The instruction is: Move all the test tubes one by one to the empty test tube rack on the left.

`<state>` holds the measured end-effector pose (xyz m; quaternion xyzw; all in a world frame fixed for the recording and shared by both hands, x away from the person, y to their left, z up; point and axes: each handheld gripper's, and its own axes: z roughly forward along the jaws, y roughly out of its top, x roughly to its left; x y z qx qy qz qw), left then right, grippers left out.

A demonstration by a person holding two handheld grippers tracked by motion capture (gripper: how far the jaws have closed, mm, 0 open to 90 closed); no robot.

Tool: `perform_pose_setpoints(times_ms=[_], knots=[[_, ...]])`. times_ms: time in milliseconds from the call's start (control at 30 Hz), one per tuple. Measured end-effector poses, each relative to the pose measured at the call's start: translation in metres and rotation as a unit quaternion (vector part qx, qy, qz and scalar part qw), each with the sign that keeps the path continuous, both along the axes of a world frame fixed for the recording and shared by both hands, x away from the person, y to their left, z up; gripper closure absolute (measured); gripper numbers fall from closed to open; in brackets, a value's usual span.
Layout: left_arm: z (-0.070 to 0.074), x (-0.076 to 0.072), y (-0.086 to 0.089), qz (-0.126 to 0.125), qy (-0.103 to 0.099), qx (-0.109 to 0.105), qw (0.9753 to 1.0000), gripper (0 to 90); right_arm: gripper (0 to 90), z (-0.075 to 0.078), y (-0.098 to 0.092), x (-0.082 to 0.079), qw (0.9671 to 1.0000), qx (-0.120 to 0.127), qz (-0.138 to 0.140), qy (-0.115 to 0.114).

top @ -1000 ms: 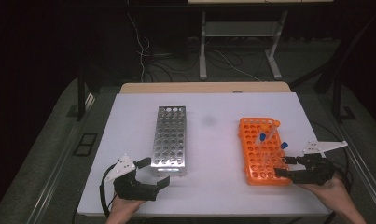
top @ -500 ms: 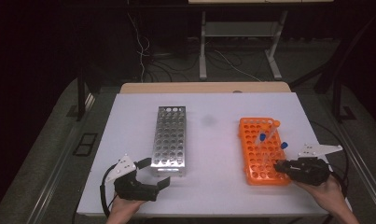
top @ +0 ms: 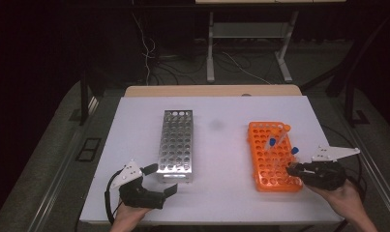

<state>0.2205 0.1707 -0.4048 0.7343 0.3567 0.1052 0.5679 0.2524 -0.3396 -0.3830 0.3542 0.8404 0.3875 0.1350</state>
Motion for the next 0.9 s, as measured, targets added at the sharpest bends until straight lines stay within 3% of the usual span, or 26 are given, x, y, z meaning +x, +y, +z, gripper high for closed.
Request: perform_pose_setpoints(times_ms=[567,767,900], knots=[[0.014,0.0,-0.001,-0.018,-0.002,-0.001,0.9998,0.0,75.3,0.063,0.017,-0.011,0.9991,-0.012,0.039,-0.011],[0.024,0.002,-0.004,-0.031,-0.005,0.001,0.9995,0.0,75.3,0.086,0.033,-0.01,0.9975,-0.01,0.069,-0.012],[0.031,0.006,-0.009,-0.042,-0.005,0.002,0.9991,0.0,75.3,0.093,0.046,-0.005,0.9961,-0.01,0.086,-0.013]])
